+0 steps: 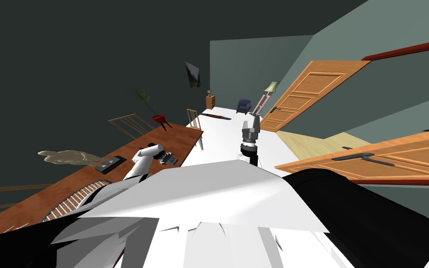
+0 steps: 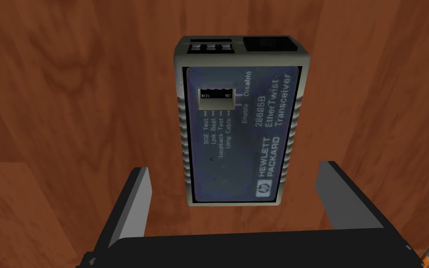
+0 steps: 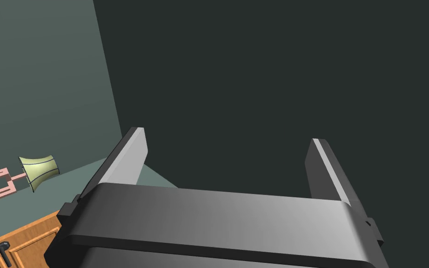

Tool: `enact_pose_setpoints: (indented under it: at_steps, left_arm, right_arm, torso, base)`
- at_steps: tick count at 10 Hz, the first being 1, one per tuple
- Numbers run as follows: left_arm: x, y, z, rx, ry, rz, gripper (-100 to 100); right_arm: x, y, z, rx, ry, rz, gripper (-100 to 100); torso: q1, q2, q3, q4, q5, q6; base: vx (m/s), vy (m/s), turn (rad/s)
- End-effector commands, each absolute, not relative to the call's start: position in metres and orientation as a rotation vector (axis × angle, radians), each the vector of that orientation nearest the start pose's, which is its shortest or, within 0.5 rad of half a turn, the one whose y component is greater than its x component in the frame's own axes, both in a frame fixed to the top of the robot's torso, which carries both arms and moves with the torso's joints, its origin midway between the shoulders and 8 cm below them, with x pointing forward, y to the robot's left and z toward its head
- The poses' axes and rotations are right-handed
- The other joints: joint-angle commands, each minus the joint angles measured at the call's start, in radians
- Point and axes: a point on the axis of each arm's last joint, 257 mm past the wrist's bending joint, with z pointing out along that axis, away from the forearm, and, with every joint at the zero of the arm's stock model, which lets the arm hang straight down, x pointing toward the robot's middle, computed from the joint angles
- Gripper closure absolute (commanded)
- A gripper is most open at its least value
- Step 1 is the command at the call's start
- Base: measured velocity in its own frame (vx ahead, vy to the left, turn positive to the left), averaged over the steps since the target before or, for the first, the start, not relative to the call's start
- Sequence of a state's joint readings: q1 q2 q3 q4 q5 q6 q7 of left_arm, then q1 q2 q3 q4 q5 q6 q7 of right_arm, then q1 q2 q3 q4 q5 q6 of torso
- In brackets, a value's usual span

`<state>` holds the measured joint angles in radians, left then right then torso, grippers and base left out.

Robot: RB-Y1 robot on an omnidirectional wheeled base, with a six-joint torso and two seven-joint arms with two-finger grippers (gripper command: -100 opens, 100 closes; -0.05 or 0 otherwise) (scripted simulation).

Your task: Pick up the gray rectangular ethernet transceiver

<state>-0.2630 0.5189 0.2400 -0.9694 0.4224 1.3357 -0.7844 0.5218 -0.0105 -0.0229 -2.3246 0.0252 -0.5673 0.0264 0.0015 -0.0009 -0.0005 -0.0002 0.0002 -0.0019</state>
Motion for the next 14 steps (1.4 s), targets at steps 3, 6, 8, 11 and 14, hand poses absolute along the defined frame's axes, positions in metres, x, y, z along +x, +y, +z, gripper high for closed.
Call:
enact_pose_setpoints:
  at_steps: [3,6,8,11,14]
  left_arm:
    - [0.329,0.461,-0.491,-1.717,2.561,0.008,-100]
    - [0.329,0.462,-0.488,-1.717,2.563,0.011,100]
    - [0.329,0.462,-0.488,-1.717,2.563,0.01,100]
    - [0.333,0.469,-0.476,-1.709,2.567,0.008,100]
    - [0.336,0.472,-0.47,-1.705,2.568,0.009,100]
  right_arm:
    - [0.321,-0.279,0.05,0.545,0.578,1.253,0]
    - [0.321,-0.279,0.05,0.545,0.578,1.253,0]
    - [0.321,-0.279,0.05,0.545,0.578,1.253,0]
    - [0.321,-0.279,0.05,0.545,0.578,1.253,0]
    - [0.321,-0.279,0.05,0.545,0.578,1.253,0]
  torso:
    - [0.002,0.0,0.0,0.0,0.0,0.0]
    - [-0.001,0.0,0.0,0.0,0.0,0.001]
    - [-0.001,0.0,0.0,0.0,0.0,0.0]
    - [-0.001,-0.001,0.0,0.0,0.0,0.0]
    - [-0.006,0.0,0.0,0.001,-0.001,0.0]
  base:
    - [0.005,0.045,-0.031]
    - [0.0,0.005,-0.002]
    - [0.0,0.0,0.0]
    - [-0.002,-0.011,0.012]
    - [-0.002,-0.049,0.034]
